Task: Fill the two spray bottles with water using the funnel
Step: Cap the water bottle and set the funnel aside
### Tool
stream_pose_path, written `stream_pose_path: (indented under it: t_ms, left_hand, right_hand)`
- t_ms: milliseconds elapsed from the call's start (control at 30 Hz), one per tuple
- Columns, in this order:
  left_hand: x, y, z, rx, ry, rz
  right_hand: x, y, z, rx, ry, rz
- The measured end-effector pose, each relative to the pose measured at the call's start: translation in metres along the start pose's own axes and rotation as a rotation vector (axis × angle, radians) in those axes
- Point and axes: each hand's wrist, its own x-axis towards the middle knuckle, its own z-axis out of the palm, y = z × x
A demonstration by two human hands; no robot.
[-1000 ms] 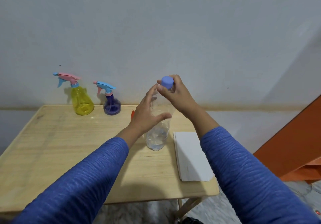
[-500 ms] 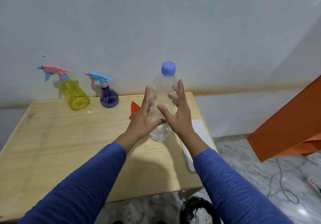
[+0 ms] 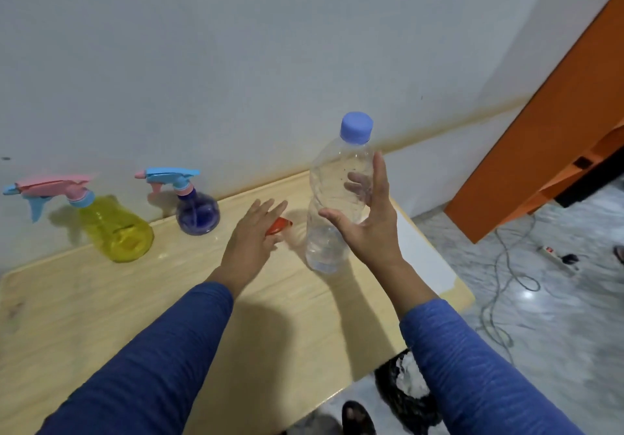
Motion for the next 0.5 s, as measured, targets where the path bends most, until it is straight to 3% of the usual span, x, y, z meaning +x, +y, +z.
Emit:
stream_pose_path:
  t_ms: [100, 333, 400, 500]
  left_hand:
    - [0.014, -0.019, 0.002, 0.178, -0.065, 0.090]
    - [0.039, -0.044, -0.002, 0.302, 0.003, 0.197]
    - [0.041, -0.051, 0.000, 0.224, -0.012, 0.149]
    - [0.040, -0.054, 0.001, -0.162, 0.025, 0.051]
  right_hand:
    - [-0.003, -0.007, 0.008, -0.046, 0.060, 0.017]
    - [0.010, -0.018, 0.030, -0.122, 0.050, 0.018]
    - [0.019, -0.019, 0.032, -0.124, 0.035, 0.011]
    - [0.040, -0.020, 0.035, -0.121, 0.015, 0.005]
